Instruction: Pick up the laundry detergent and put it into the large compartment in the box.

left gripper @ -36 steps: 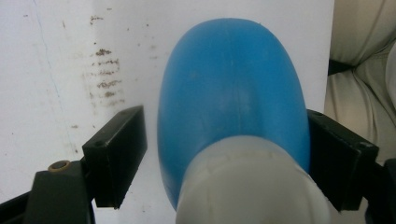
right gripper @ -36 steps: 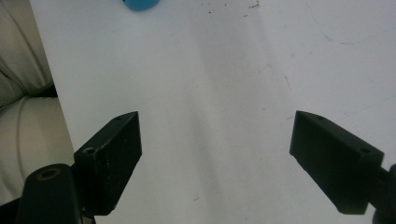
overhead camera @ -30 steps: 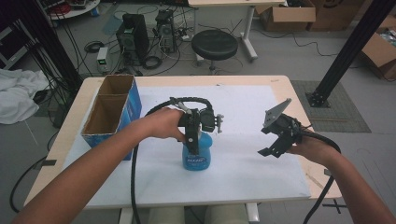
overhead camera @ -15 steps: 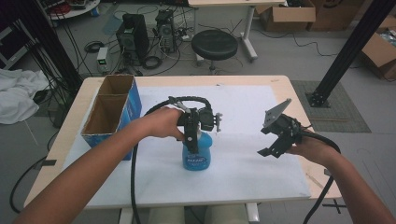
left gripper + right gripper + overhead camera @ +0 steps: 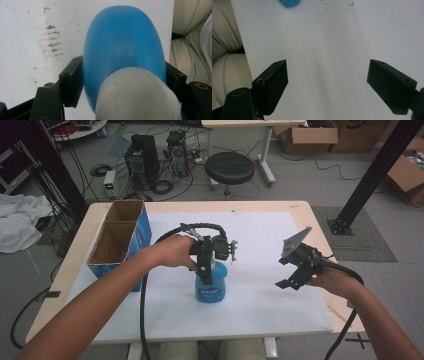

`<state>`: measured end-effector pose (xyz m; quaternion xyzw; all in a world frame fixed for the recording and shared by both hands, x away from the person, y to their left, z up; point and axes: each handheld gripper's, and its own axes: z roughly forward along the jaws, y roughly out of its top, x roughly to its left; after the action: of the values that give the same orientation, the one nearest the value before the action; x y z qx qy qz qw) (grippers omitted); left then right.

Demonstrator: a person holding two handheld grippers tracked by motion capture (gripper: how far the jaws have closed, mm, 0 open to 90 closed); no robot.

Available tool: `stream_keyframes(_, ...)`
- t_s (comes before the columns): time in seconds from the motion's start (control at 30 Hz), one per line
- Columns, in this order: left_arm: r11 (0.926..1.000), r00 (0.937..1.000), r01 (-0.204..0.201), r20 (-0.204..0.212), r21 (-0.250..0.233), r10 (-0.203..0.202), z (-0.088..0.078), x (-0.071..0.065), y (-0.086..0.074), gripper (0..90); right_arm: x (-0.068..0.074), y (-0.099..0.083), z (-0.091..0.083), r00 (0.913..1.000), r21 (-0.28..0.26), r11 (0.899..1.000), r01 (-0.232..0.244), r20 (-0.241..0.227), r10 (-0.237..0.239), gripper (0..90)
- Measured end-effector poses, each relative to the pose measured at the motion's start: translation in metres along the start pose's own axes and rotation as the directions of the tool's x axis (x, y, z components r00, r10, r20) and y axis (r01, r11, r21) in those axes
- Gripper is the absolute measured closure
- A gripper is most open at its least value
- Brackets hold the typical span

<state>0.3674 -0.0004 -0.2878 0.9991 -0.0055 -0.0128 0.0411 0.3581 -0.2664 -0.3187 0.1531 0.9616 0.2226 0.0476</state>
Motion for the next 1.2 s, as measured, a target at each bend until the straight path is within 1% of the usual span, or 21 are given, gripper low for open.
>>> stream_keyframes(0.07, 0.9999, 1.0000, -0.003, -0.007, -0.014, 0.003, -0.001, 0.000, 0.000, 37.1, 0.000, 0.000, 0.000, 1.0000, -0.003, 1.000, 0.001, 0.001, -0.001, 16.7)
stream_keyframes(0.2, 0.9999, 1.0000, -0.003, -0.005, -0.014, 0.003, -0.002, -0.001, -0.002, 37.3, 0.000, 0.000, -0.001, 1.0000, -0.002, 1.000, -0.001, -0.001, 0.001, 16.7)
stream_keyframes(0.33, 0.9998, 0.9999, -0.012, -0.011, -0.015, 0.012, -0.002, -0.002, -0.002, 37.5, 0.000, 0.000, 0.000, 1.0000, -0.005, 1.000, 0.000, -0.001, 0.000, 16.8)
stream_keyframes(0.43, 0.9998, 0.9998, -0.011, -0.016, -0.017, 0.011, -0.002, -0.003, -0.002, 37.7, 0.000, 0.000, 0.000, 1.0000, -0.004, 1.000, 0.000, -0.002, 0.000, 16.7)
stream_keyframes(0.5, 0.9996, 0.9996, -0.013, -0.024, -0.026, 0.012, -0.003, -0.005, -0.002, 37.8, 0.001, 0.000, 0.000, 1.0000, -0.002, 1.000, 0.001, -0.003, -0.001, 16.7)
stream_keyframes(0.6, 0.9985, 0.9996, 0.008, -0.025, -0.054, -0.009, -0.010, -0.005, -0.005, 37.8, 0.001, -0.001, -0.001, 1.0000, -0.003, 1.000, -0.002, -0.002, 0.002, 16.8)
stream_keyframes(0.63, 0.9973, 0.9994, 0.022, -0.025, -0.070, -0.024, -0.014, -0.005, -0.006, 37.8, 0.001, -0.001, -0.001, 1.0000, -0.005, 1.000, -0.003, -0.002, 0.003, 16.8)
stream_keyframes(0.67, 0.9968, 0.9992, 0.029, -0.026, -0.075, -0.031, -0.017, -0.005, -0.007, 37.8, 0.001, -0.001, -0.001, 1.0000, -0.007, 1.000, -0.005, -0.002, 0.005, 16.8)
stream_keyframes(0.77, 0.9929, 0.9966, 0.073, -0.030, -0.094, -0.076, -0.028, -0.006, -0.012, 37.8, 0.002, -0.002, -0.002, 1.0000, -0.007, 1.000, -0.006, -0.004, 0.006, 16.8)
stream_keyframes(0.83, 0.9875, 0.9920, 0.118, -0.031, -0.104, -0.122, -0.036, -0.006, -0.014, 37.8, 0.002, -0.002, -0.002, 1.0000, -0.007, 1.000, -0.007, -0.003, 0.007, 16.8)
stream_keyframes(0.87, 0.9857, 0.9903, 0.131, -0.032, -0.106, -0.135, -0.038, -0.005, -0.015, 37.8, 0.002, -0.001, -0.002, 1.0000, -0.007, 1.000, -0.007, -0.003, 0.007, 16.8)
stream_keyframes(0.93, 0.9786, 0.9820, 0.179, -0.042, -0.101, -0.184, -0.045, -0.006, -0.016, 37.8, 0.002, 0.000, -0.002, 1.0000, -0.006, 1.000, -0.003, -0.004, 0.003, 16.8)
stream_keyframes(0.97, 0.9769, 0.9797, 0.190, -0.046, -0.097, -0.195, -0.047, -0.006, -0.017, 37.8, 0.003, 0.000, -0.002, 1.0000, -0.007, 1.000, -0.002, -0.004, 0.002, 16.8)
stream_keyframes(1.0, 0.9718, 0.9737, 0.217, -0.050, -0.091, -0.222, -0.051, -0.006, -0.017, 37.9, 0.003, 0.001, -0.002, 1.0000, -0.009, 1.000, 0.000, -0.003, 0.000, 16.8)
stream_keyframes(1.07, 0.9667, 0.9681, 0.240, -0.051, -0.088, -0.245, -0.055, -0.006, -0.019, 37.8, 0.003, 0.001, -0.002, 1.0000, -0.011, 1.000, 0.003, -0.005, -0.003, 16.8)
stream_keyframes(1.2, 0.9511, 0.9521, 0.298, -0.045, -0.080, -0.302, -0.065, -0.004, -0.023, 37.9, 0.003, 0.002, 0.000, 0.9999, -0.011, 1.000, 0.005, -0.013, -0.005, 16.9)
